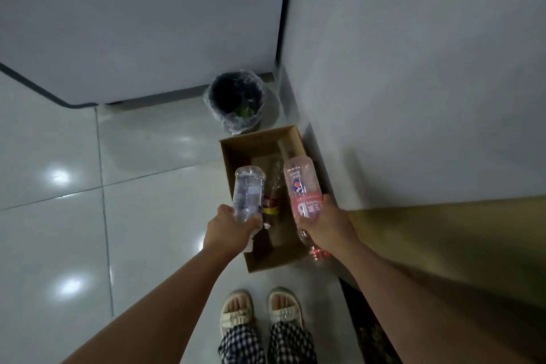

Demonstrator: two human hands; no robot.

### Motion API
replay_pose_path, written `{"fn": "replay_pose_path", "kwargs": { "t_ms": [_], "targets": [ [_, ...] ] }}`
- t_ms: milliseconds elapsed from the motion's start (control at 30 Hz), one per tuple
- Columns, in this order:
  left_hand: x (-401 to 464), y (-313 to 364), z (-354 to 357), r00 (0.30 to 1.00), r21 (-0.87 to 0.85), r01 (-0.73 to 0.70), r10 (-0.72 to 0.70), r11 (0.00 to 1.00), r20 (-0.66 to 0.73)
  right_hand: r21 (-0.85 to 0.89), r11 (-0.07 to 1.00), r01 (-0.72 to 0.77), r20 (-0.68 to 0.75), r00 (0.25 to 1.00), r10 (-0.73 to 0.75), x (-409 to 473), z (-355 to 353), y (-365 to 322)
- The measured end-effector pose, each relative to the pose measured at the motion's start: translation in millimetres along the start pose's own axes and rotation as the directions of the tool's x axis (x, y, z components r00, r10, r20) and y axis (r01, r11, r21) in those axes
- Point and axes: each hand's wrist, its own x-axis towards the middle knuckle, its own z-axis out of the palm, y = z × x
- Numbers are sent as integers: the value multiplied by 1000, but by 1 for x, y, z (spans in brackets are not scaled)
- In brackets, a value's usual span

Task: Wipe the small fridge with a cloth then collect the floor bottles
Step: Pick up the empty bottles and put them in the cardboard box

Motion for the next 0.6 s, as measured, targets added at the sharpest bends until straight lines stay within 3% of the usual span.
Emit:
{"fn": "replay_pose_path", "kwargs": {
  "t_ms": [233, 600],
  "targets": [
    [116, -32, 95, 1000, 5, 6, -6, 1000, -13, 155, 986, -66, 76, 996, 55, 116, 94, 53],
    [230, -68, 189, 991, 58, 89, -82, 994, -103, 127, 988, -87, 35, 996, 83, 216, 187, 109]
  ]
}}
